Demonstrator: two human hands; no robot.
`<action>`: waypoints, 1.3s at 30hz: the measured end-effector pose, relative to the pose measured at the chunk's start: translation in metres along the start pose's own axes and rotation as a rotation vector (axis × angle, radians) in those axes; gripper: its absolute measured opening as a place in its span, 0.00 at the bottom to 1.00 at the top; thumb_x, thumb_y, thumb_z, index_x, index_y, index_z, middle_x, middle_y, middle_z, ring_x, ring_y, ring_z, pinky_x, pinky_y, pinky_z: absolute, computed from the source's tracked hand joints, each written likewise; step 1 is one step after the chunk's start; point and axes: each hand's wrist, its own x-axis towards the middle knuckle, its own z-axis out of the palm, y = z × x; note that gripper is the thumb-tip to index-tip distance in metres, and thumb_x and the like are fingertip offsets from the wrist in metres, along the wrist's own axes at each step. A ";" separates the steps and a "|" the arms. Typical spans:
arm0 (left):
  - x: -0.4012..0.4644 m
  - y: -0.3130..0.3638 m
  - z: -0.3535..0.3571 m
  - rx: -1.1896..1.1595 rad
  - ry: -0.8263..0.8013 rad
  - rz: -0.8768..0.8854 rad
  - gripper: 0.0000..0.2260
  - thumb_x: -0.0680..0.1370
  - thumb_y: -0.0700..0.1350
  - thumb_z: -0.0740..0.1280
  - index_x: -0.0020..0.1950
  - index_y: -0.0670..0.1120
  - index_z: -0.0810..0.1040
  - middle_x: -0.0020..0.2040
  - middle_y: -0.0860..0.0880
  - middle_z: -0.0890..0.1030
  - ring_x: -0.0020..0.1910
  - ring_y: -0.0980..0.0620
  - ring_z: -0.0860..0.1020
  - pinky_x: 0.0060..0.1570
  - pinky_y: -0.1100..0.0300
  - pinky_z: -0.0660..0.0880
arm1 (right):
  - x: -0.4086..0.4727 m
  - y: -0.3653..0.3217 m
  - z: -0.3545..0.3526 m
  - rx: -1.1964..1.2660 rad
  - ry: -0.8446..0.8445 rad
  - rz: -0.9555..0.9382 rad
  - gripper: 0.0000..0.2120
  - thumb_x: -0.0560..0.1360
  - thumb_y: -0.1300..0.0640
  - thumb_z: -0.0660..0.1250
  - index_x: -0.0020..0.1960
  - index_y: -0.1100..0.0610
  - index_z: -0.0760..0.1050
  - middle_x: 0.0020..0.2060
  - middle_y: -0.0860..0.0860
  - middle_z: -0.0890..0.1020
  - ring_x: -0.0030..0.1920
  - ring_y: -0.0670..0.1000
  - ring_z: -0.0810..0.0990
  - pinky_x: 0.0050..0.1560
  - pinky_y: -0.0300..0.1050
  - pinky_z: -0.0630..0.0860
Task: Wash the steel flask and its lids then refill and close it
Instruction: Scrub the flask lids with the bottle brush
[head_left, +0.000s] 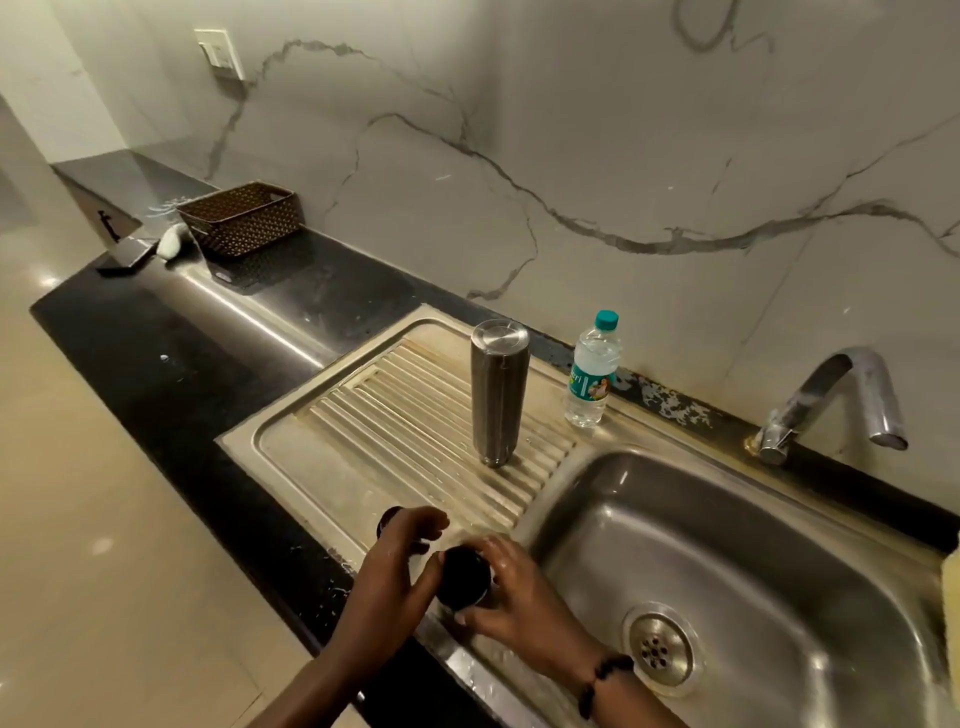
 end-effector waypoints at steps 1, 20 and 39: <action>-0.006 -0.001 0.000 0.003 -0.006 -0.018 0.18 0.76 0.42 0.68 0.65 0.53 0.72 0.61 0.57 0.77 0.61 0.57 0.77 0.60 0.58 0.75 | -0.004 -0.001 -0.001 0.067 0.027 0.039 0.32 0.70 0.48 0.74 0.70 0.45 0.66 0.65 0.41 0.70 0.65 0.37 0.68 0.66 0.34 0.69; -0.008 0.062 0.097 -0.314 -0.245 -0.067 0.30 0.66 0.45 0.81 0.64 0.51 0.72 0.58 0.56 0.80 0.58 0.56 0.80 0.55 0.64 0.75 | -0.127 0.043 -0.093 -0.156 0.293 0.319 0.11 0.77 0.49 0.68 0.59 0.45 0.74 0.62 0.45 0.78 0.60 0.45 0.77 0.61 0.47 0.73; -0.022 0.143 0.235 -0.450 -0.656 -0.003 0.23 0.70 0.43 0.79 0.60 0.53 0.74 0.53 0.55 0.82 0.52 0.54 0.82 0.48 0.58 0.78 | -0.283 0.016 -0.238 -0.862 0.113 0.744 0.20 0.75 0.53 0.68 0.67 0.50 0.71 0.63 0.52 0.76 0.61 0.55 0.75 0.59 0.47 0.69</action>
